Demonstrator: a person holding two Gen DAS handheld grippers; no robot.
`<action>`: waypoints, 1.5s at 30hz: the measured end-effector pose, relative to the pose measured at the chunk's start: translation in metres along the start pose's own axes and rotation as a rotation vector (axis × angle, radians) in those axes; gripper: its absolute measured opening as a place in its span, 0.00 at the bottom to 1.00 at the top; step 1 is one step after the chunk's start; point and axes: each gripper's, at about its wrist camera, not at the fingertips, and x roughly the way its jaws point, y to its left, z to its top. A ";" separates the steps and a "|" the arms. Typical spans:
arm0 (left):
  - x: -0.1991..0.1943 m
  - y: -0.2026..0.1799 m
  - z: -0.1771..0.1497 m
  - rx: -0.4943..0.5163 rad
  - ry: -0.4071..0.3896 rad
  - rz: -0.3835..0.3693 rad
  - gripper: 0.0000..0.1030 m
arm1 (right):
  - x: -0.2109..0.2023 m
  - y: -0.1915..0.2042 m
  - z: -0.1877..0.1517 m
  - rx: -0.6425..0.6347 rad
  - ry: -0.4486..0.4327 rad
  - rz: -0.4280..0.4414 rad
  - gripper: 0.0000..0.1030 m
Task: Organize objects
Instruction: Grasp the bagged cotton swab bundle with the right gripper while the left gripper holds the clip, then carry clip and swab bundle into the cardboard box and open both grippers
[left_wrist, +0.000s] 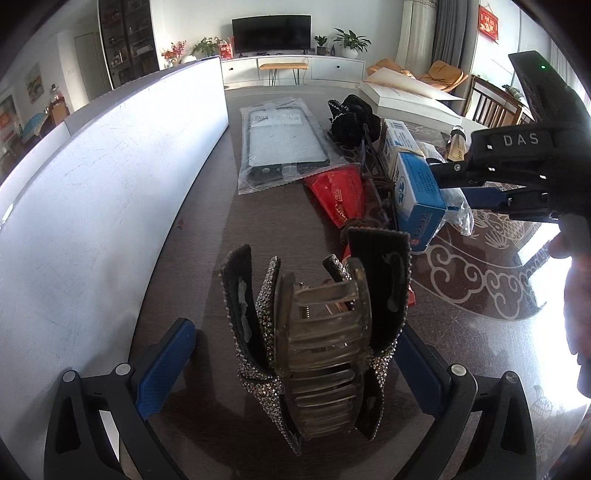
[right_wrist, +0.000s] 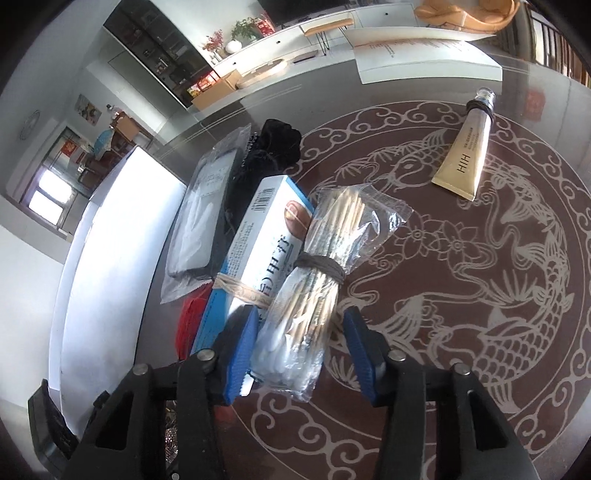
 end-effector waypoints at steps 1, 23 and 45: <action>-0.001 0.000 0.000 0.000 0.000 0.000 1.00 | -0.002 0.000 -0.003 -0.008 0.000 0.002 0.40; -0.014 -0.007 0.001 0.084 0.000 -0.016 0.52 | -0.033 0.013 -0.061 -0.245 0.041 -0.178 0.29; -0.187 0.101 -0.018 -0.207 -0.278 -0.238 0.51 | -0.134 0.115 -0.100 -0.229 -0.104 0.228 0.29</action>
